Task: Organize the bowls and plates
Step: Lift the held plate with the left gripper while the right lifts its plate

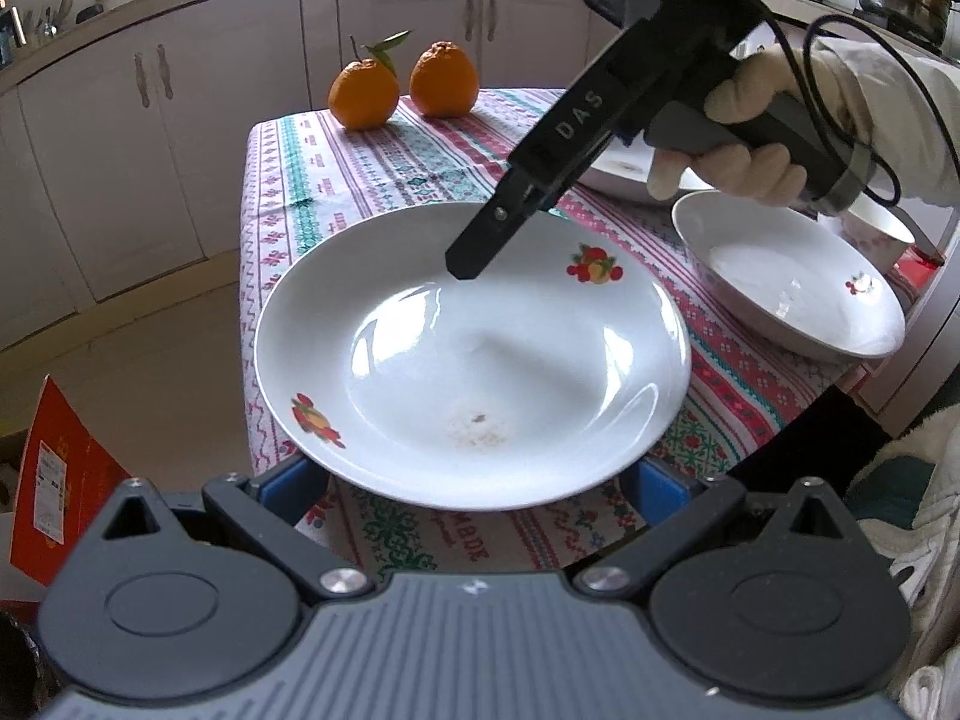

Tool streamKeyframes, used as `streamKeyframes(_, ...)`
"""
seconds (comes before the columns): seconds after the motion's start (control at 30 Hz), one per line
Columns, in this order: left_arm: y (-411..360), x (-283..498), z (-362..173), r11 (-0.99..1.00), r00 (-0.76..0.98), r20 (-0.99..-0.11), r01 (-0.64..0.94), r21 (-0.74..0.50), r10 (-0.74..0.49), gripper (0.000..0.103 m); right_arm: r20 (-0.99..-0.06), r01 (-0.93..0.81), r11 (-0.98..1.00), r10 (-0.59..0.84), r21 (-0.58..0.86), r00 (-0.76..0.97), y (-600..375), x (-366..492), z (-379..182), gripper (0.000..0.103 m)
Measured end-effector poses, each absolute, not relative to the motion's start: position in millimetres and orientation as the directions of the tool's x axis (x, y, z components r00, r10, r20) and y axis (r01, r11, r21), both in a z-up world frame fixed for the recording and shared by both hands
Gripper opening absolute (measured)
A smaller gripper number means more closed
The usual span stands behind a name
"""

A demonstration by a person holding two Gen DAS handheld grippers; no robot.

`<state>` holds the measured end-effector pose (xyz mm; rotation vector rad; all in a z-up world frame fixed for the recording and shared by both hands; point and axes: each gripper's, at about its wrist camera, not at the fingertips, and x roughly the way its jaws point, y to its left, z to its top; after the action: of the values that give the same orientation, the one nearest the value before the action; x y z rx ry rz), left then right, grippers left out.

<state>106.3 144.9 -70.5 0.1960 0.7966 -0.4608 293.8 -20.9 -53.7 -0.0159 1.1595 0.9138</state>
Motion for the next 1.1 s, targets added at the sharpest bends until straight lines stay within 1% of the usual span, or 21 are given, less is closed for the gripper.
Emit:
streamKeyframes(0.4,142.8,117.0,-67.7,0.875,0.587,-0.741,0.484,-0.004,-0.327,0.101,-0.786,-0.609,0.662,0.610,0.436,0.100,-27.8,297.7,-50.4,0.059)
streamKeyframes(0.7,144.1,146.0,-66.1,0.861,0.600,-0.724,0.508,0.017,-0.339,0.101,-0.780,-0.597,0.690,0.604,0.409,0.163,-36.5,317.5,-41.5,0.059)
streamKeyframes(1.1,143.2,175.1,-72.6,0.852,0.600,-0.721,0.523,0.025,-0.347,0.101,-0.791,-0.571,0.728,0.576,0.380,0.208,-39.1,344.1,-47.8,0.059)
